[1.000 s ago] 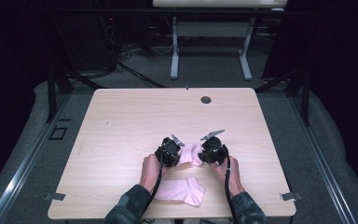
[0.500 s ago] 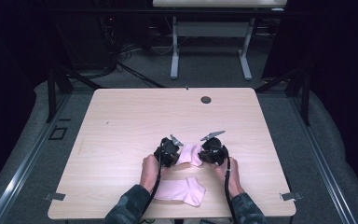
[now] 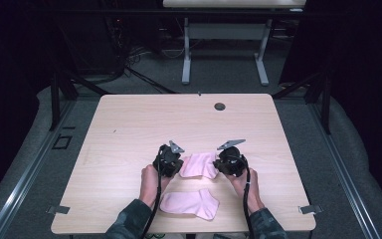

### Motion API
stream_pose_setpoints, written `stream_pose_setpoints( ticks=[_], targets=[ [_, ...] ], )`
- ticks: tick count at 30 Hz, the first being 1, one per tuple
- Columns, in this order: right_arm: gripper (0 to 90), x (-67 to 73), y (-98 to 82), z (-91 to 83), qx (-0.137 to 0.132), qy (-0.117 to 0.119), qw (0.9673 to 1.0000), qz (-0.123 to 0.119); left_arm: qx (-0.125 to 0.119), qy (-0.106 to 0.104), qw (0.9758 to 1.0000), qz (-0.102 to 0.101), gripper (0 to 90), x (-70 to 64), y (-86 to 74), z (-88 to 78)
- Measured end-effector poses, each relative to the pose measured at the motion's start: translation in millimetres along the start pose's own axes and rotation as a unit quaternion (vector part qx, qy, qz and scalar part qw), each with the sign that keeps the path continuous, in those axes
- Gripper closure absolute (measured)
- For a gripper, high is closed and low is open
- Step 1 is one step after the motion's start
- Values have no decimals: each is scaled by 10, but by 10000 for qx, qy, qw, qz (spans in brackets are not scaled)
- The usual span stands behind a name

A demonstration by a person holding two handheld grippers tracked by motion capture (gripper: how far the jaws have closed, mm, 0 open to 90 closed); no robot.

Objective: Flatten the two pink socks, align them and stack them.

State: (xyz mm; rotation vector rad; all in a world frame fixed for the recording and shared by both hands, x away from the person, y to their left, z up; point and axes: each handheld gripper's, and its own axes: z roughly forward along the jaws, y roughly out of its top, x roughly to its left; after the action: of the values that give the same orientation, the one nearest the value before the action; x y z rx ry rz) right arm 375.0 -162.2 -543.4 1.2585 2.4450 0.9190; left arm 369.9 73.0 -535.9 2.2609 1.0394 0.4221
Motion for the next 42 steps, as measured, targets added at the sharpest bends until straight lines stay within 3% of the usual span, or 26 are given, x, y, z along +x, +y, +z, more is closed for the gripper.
stream_pose_setpoints(
  ticks=[12, 19, 25, 28, 33, 37, 42],
  targets=[
    [840, 16, -22, -78, -56, 55, 10000, 4, -175, 99, 9997, -145, 900, 125, -124, -122],
    [841, 48, -5, -237, -190, 96, 9998, -28, -310, 99, 9993, -205, 900, 159, -173, -286],
    [840, 165, -9, -423, -228, 173, 9995, -115, -460, 20, 9984, -314, 900, 160, -252, -525],
    [840, 248, -34, -490, -124, 211, 9995, -219, -518, -77, 9978, -412, 900, 128, -332, -651],
    [839, 405, -131, -576, 85, 388, 9984, -390, -606, -394, 9954, -622, 900, 98, -511, -797],
    [839, 496, -228, -653, 129, 543, 9977, -390, -607, -520, 9946, -658, 900, 44, -634, -871],
    [838, 569, -363, -675, 172, 687, 9968, -369, -533, -525, 9953, -622, 900, -56, -813, -910]
  ],
)
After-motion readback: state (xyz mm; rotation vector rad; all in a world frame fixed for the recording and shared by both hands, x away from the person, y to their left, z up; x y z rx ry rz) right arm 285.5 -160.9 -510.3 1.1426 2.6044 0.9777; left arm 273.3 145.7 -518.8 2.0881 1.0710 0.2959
